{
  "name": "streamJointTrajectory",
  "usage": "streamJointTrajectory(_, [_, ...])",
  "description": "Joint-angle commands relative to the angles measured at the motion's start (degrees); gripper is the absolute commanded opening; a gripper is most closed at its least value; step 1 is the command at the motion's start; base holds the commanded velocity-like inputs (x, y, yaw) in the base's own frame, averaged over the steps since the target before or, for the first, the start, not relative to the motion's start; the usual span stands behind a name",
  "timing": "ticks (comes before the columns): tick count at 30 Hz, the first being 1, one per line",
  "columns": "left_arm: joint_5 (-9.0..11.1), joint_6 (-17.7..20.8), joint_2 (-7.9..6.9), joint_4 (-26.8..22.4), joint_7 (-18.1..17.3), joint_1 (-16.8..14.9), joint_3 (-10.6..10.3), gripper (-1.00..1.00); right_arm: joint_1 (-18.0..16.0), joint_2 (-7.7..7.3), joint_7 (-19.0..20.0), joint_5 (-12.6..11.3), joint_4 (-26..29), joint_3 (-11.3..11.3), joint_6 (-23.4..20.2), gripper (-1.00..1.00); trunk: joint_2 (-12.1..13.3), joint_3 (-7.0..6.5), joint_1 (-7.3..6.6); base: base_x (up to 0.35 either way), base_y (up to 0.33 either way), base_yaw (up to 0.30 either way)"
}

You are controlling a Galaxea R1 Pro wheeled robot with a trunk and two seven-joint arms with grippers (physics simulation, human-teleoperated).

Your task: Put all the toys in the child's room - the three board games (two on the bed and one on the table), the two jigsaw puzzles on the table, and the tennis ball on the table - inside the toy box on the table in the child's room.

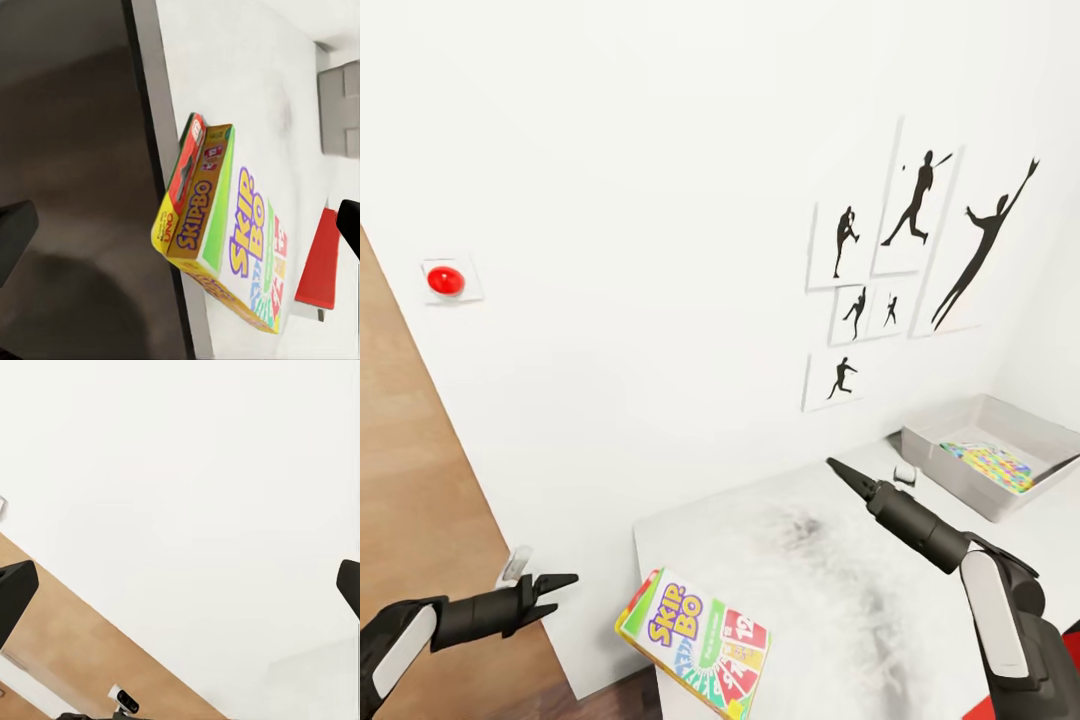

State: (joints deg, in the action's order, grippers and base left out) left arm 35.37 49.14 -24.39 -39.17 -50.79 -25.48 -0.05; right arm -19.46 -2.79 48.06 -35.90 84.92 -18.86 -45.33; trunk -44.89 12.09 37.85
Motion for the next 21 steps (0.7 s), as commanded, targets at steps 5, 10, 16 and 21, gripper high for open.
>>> streamJointTrajectory(5, [0.0,2.6,0.05,-0.4,0.0,-0.2,0.2,1.00,-0.1,0.02,0.1,-0.1,0.1,-0.9,-0.4,1.00,-2.1,0.99,1.11,-0.143,0.096,0.000])
streamJointTrajectory(10, [-0.1,3.2,0.05,-0.7,0.1,-0.2,0.2,1.00,0.0,0.06,0.1,-0.1,0.1,-1.1,-0.4,1.00,-4.1,1.89,2.21,-0.071,0.045,0.000])
streamJointTrajectory(16, [-0.1,3.3,0.11,-0.7,0.1,-0.2,0.2,1.00,0.0,0.07,0.1,-0.1,0.2,-1.1,-0.3,1.00,-6.5,2.97,3.53,-0.018,0.011,0.000])
streamJointTrajectory(21, [-0.1,3.4,0.16,-0.7,0.2,-0.2,0.2,1.00,0.0,0.08,0.1,-0.1,0.4,-1.1,-0.3,1.00,-8.5,3.86,4.63,-0.004,0.002,0.000])
